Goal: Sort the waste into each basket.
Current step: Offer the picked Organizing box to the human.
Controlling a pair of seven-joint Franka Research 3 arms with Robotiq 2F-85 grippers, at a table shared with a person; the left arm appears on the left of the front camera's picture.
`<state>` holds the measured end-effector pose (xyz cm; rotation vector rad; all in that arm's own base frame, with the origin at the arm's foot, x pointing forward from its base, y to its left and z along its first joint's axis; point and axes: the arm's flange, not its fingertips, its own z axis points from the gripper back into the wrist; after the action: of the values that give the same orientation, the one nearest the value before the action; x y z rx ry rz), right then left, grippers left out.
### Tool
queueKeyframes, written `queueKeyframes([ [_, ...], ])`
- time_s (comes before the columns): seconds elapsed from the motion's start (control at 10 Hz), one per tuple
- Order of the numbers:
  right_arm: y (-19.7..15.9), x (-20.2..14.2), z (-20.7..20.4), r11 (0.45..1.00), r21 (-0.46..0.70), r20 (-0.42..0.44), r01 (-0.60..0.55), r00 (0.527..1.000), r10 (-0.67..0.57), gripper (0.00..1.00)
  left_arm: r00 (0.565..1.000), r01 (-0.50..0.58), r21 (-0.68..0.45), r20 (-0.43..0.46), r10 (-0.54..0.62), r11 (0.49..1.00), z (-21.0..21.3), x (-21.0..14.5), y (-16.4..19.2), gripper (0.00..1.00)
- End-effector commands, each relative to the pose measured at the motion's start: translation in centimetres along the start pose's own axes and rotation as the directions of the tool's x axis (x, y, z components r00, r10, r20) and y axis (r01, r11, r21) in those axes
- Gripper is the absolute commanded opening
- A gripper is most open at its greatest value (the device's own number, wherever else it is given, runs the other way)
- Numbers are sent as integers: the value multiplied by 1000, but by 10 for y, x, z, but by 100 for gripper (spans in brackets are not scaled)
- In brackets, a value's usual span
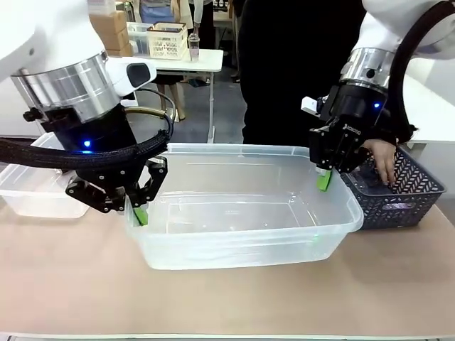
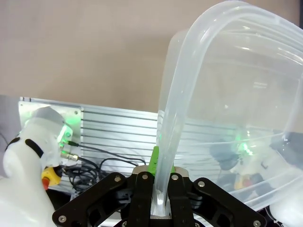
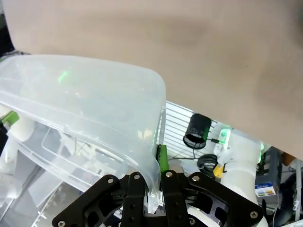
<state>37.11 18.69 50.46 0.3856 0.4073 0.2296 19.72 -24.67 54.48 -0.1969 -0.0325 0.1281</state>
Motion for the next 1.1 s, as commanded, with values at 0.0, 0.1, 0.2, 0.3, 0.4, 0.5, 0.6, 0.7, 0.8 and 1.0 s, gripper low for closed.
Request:
queueKeyframes([
  [0.0, 0, -4, 2, 1000, 3, -4, -3, 1000, 3, 0, 1000, -15, -17, 4, 15, 1000, 4, 1, 3, 0],
  [0.1, 0, -4, 2, 1000, 3, -4, -3, 1000, 3, 0, 1000, -15, -17, 4, 15, 1000, 4, 1, 3, 0],
  [0.2, 0, -4, 2, 1000, 3, -4, -3, 1000, 3, 0, 1000, -15, -17, 4, 15, 1000, 4, 1, 3, 0],
  [0.3, 0, -4, 2, 1000, 3, -4, -3, 1000, 3, 0, 1000, -15, -17, 4, 15, 1000, 4, 1, 3, 0],
  [0.4, 0, -4, 2, 1000, 3, -4, -3, 1000, 3, 0, 1000, -15, -17, 4, 15, 1000, 4, 1, 3, 0],
  [0.5, 0, -4, 2, 1000, 3, -4, -3, 1000, 3, 0, 1000, -15, -17, 4, 15, 1000, 4, 1, 3, 0],
  [0.6, 0, -4, 2, 1000, 3, -4, -3, 1000, 3, 0, 1000, -15, -17, 4, 15, 1000, 4, 1, 3, 0],
  [0.7, 0, -4, 2, 1000, 3, -4, -3, 1000, 3, 0, 1000, -15, -17, 4, 15, 1000, 4, 1, 3, 0],
  [0.8, 0, -4, 2, 1000, 3, -4, -3, 1000, 3, 0, 1000, -15, -17, 4, 15, 1000, 4, 1, 3, 0],
  [1.0, 0, -4, 2, 1000, 3, -4, -3, 1000, 3, 0, 1000, -15, -17, 4, 15, 1000, 4, 1, 3, 0],
])
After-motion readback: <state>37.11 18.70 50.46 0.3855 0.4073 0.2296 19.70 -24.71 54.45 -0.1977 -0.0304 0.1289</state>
